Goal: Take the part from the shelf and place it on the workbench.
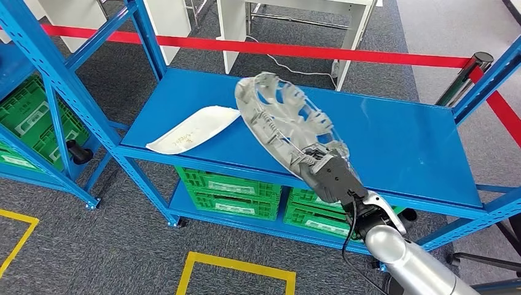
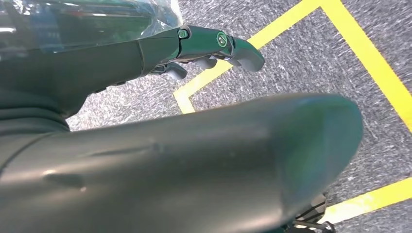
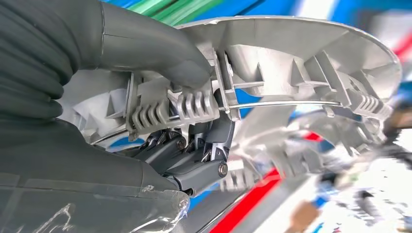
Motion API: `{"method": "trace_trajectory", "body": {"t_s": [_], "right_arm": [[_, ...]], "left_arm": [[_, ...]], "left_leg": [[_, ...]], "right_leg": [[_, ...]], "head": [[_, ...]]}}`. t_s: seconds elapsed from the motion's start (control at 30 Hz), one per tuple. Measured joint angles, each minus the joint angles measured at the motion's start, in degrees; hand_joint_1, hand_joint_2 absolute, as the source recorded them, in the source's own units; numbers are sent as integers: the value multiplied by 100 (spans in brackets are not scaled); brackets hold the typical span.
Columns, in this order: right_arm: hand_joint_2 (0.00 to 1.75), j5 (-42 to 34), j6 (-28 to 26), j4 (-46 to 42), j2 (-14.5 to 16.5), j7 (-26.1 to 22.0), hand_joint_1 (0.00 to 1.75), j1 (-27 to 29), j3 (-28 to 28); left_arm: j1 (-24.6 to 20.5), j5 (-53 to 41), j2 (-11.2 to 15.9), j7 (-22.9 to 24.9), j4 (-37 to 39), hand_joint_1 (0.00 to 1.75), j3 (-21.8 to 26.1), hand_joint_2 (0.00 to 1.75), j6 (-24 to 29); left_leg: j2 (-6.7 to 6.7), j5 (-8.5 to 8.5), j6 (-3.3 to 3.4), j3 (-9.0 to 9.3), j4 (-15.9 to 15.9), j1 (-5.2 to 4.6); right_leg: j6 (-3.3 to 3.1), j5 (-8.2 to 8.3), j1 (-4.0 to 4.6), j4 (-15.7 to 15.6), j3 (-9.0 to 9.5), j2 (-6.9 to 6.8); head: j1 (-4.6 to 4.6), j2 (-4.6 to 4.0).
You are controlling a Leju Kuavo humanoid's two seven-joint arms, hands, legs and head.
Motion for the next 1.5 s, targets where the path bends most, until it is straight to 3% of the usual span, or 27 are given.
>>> {"method": "trace_trajectory", "body": {"t_s": [0.27, 0.53, 0.67, 0.87, 1.07, 1.5], "right_arm": [[175, -1099, 36, -985, 297, -657, 175, 66, 35], [175, -2952, 504, -1644, 433, -1683, 175, 141, 74], [175, -3739, 992, -1840, 510, -2190, 175, 247, 83], [175, -4583, 1871, -1983, 741, -2744, 175, 418, 128], [175, -4957, 2535, -1993, 1021, -3031, 175, 514, 210], [175, -4979, 2806, -1988, 1404, -3169, 175, 637, 356]], "left_arm": [[-2, -32, -7, -216, -2, 0, 39, 0, 109], [17, -43, -82, -441, -4, 0, 46, 0, 423], [27, -77, -103, -542, -4, 0, 46, 175, 526], [31, -108, -109, -600, -4, 0, 44, 175, 628], [31, -136, -109, -601, -4, 0, 42, 175, 634], [29, -218, -110, -606, -4, 0, 42, 175, 779]], "left_leg": [[0, 0, -2, 0, -1, 1], [0, 0, -2, 0, -1, 1], [0, -1, -4, 0, -1, 1], [0, -4, -9, 1, -3, 7], [0, -4, -9, 1, -4, 8], [1, -4, -10, 2, -4, 8]], "right_leg": [[-1, -1, 0, 0, -1, -1], [-1, -1, 0, -2, 0, 1], [-1, -1, 1, -2, -1, 1], [-8, -5, 6, -2, 0, 1], [-9, -6, 7, -2, 0, 1], [-9, -6, 7, -2, 0, 1]], "head": [[0, 0], [-1, 0], [-1, 0], [-1, 0], [-1, 0], [0, 0]]}}
